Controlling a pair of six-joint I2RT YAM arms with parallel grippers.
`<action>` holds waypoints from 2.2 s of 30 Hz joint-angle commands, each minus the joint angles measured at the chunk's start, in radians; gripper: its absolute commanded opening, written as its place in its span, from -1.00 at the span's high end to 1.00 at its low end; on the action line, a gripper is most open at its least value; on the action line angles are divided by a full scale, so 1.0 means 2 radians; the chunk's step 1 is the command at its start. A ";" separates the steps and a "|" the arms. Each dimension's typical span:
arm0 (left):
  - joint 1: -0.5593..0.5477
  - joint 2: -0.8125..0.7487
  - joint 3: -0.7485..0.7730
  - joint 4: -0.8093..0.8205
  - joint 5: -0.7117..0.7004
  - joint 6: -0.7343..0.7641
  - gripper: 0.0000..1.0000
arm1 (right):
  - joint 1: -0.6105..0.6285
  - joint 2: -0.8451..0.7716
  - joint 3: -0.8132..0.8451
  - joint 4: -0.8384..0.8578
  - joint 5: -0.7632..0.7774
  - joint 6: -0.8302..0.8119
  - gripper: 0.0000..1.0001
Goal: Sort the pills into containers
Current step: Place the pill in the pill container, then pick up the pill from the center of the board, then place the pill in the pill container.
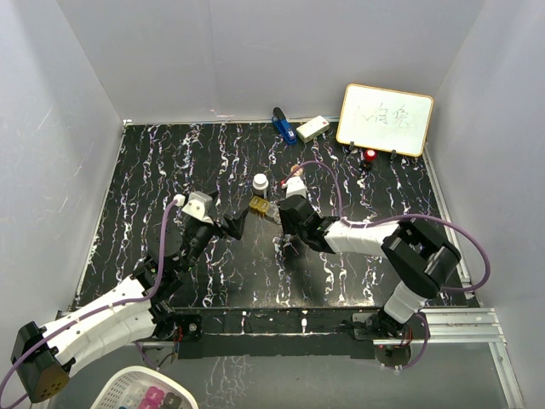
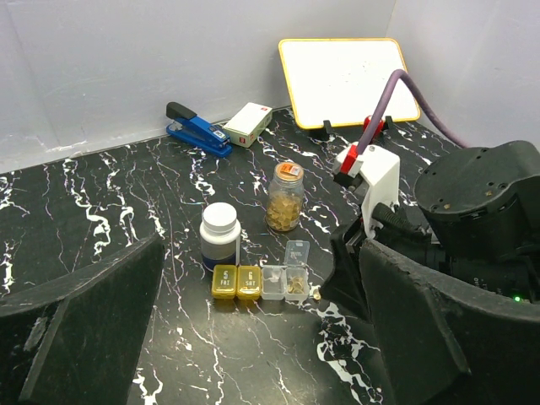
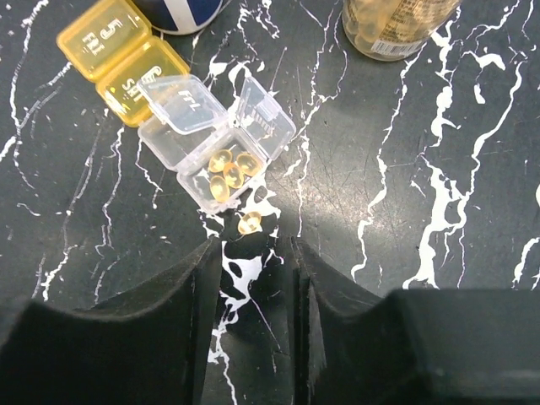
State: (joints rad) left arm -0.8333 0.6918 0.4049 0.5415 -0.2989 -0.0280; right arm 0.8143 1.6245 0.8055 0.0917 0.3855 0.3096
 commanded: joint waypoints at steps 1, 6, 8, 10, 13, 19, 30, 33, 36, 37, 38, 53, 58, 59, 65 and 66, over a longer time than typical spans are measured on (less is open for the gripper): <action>0.000 -0.006 0.001 0.011 -0.002 -0.002 -0.97 | 0.001 0.009 0.006 0.016 0.008 0.003 0.25; 0.000 -0.002 0.002 0.012 -0.001 -0.002 -0.98 | 0.001 0.020 0.013 0.020 0.008 0.002 0.12; -0.001 -0.002 0.002 0.012 -0.001 -0.001 -0.98 | 0.001 0.024 0.014 0.022 0.011 0.002 0.14; 0.000 -0.002 0.002 0.012 -0.002 -0.001 -0.97 | 0.001 0.030 0.017 0.022 0.015 0.002 0.16; 0.000 -0.002 0.001 0.012 -0.003 -0.002 -0.97 | 0.001 0.039 0.022 0.022 0.013 0.002 0.16; -0.001 0.000 0.001 0.014 -0.004 -0.001 -0.97 | 0.001 0.050 0.029 0.026 0.013 0.002 0.24; -0.001 0.002 0.000 0.018 -0.005 0.001 -0.97 | 0.000 0.085 0.049 0.027 0.011 -0.002 0.37; -0.001 0.002 -0.001 0.017 -0.006 0.001 -0.97 | 0.001 0.086 0.049 0.026 0.010 -0.001 0.51; -0.001 0.002 -0.001 0.018 -0.007 0.001 -0.97 | 0.001 0.083 0.049 0.023 0.009 -0.001 0.51; -0.001 0.002 -0.001 0.019 -0.007 0.001 -0.97 | 0.001 0.082 0.049 0.022 0.010 -0.001 0.51; 0.000 0.002 -0.001 0.019 -0.007 0.001 -0.97 | 0.001 0.082 0.049 0.021 0.010 -0.001 0.51; -0.001 0.009 0.002 0.021 -0.004 0.000 -0.97 | 0.001 0.072 0.039 0.020 0.014 0.000 0.84; -0.001 0.007 0.001 0.019 -0.006 0.000 -0.97 | 0.001 0.067 0.039 0.018 0.015 -0.001 1.00; 0.000 0.006 0.001 0.018 -0.006 0.000 -0.97 | 0.001 0.064 0.038 0.017 0.017 0.000 1.00; -0.001 0.003 -0.001 0.017 -0.009 0.000 -0.97 | 0.001 0.017 0.032 0.010 0.028 -0.002 1.00; -0.001 0.003 -0.001 0.019 -0.009 0.000 -0.97 | 0.001 0.011 0.033 0.008 0.029 -0.002 1.00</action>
State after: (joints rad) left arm -0.8333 0.7162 0.4049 0.5461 -0.3008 -0.0277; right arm 0.8143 1.7435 0.8677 0.1005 0.4038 0.3126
